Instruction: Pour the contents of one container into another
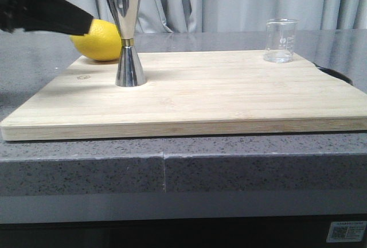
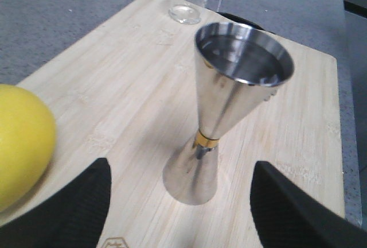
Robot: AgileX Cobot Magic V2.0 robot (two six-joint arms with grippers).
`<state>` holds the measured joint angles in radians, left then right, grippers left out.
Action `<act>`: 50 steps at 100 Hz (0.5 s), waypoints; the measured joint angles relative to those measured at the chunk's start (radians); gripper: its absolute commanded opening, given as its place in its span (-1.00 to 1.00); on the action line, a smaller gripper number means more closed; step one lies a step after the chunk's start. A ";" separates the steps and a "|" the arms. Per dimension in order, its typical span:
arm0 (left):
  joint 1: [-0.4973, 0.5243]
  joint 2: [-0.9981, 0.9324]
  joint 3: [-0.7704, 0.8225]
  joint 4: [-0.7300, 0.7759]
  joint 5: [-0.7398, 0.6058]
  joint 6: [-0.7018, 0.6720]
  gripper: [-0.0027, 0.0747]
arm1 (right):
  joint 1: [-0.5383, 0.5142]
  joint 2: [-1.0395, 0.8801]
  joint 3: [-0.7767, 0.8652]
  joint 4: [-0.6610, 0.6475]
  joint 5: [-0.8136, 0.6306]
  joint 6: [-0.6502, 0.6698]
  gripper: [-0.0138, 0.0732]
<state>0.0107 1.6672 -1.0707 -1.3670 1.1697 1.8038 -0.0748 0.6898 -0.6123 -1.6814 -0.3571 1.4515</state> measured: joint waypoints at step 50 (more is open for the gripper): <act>0.200 -0.401 0.000 -0.049 0.019 -0.134 0.29 | 0.000 0.000 0.000 0.078 0.076 0.000 0.54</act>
<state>0.2104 1.2663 -1.0707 -1.4157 1.1889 1.6697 -0.0748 0.6898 -0.6123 -1.6030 -0.2813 1.4515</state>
